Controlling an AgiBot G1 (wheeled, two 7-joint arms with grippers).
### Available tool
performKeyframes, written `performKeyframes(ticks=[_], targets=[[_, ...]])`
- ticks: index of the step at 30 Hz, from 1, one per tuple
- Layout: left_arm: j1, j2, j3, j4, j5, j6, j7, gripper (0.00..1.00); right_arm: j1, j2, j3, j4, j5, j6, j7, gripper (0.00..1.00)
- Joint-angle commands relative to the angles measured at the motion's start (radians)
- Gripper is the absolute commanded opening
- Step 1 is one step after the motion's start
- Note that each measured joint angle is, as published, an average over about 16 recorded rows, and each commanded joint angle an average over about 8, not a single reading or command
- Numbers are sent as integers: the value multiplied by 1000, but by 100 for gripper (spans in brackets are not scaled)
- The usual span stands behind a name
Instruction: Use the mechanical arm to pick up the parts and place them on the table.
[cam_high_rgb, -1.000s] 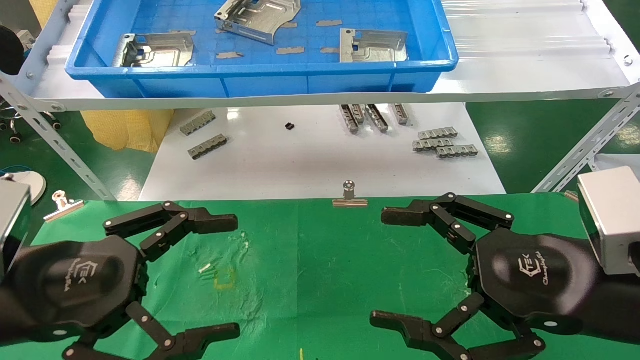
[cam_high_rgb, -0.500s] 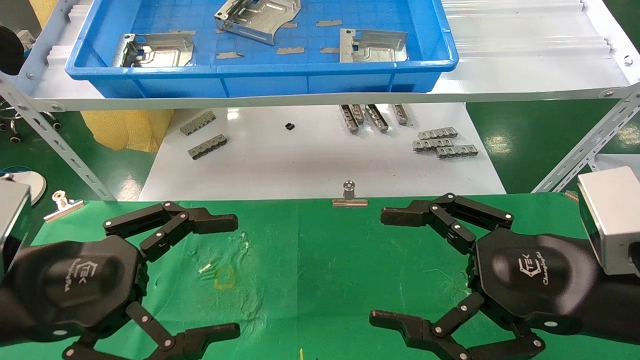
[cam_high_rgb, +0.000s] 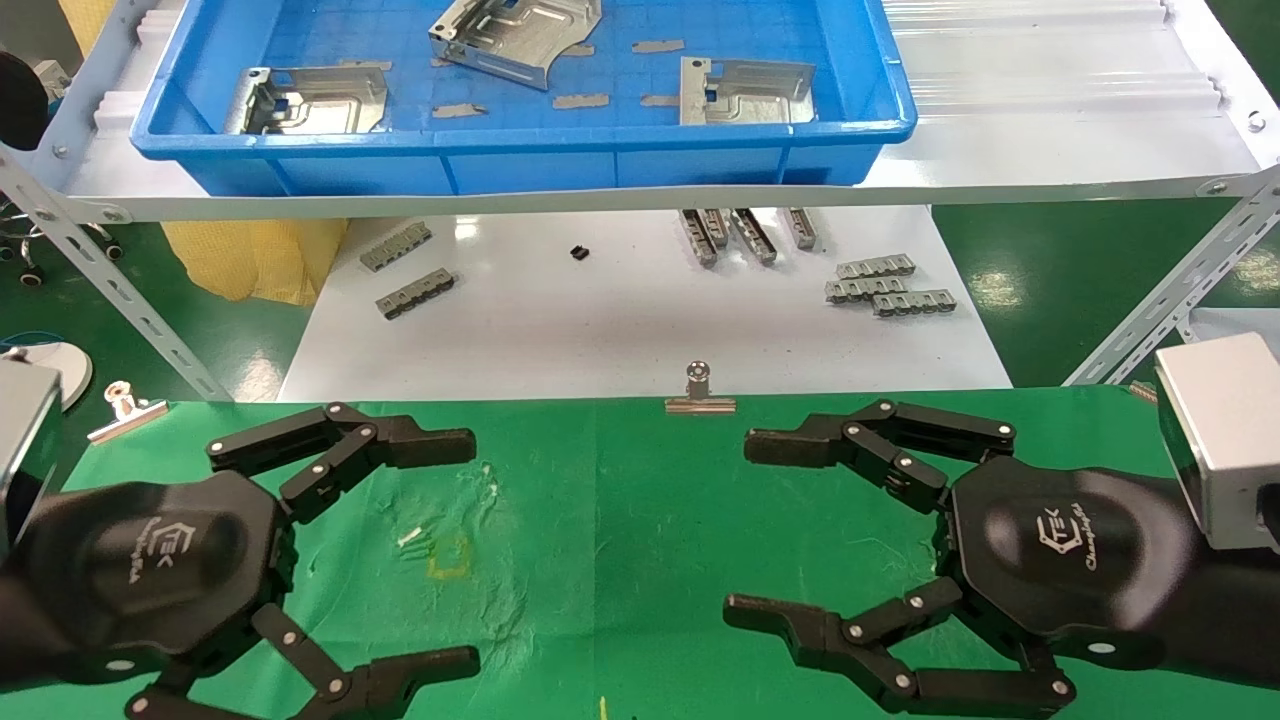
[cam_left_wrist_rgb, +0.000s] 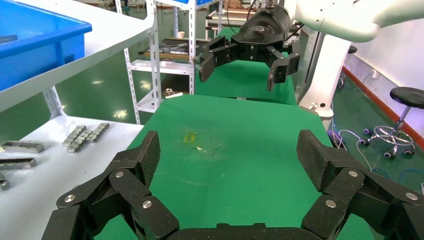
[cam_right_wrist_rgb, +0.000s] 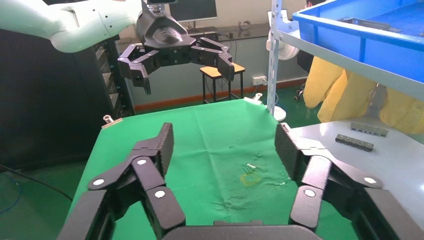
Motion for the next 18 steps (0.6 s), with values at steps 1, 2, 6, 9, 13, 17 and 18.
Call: performKeyframes(ticks=[1,2,6,9,13,17,18], targets=[[0,0,0,0,0,0,0,100,0,0,0,0,0,0,0,0],[0,0,0,0,0,0,0,100,0,0,0,0,0,0,0,0],[0,0,0,0,0,0,0,100,0,0,0,0,0,0,0,0],[0,0,0,0,0,0,0,100,0,0,0,0,0,0,0,0],[0,0,0,0,0,0,0,100,0,0,0,0,0,0,0,0],[0,0,0,0,0,0,0,100,0,0,0,0,0,0,0,0],[0,0,0,0,0,0,0,100,0,0,0,0,0,0,0,0]])
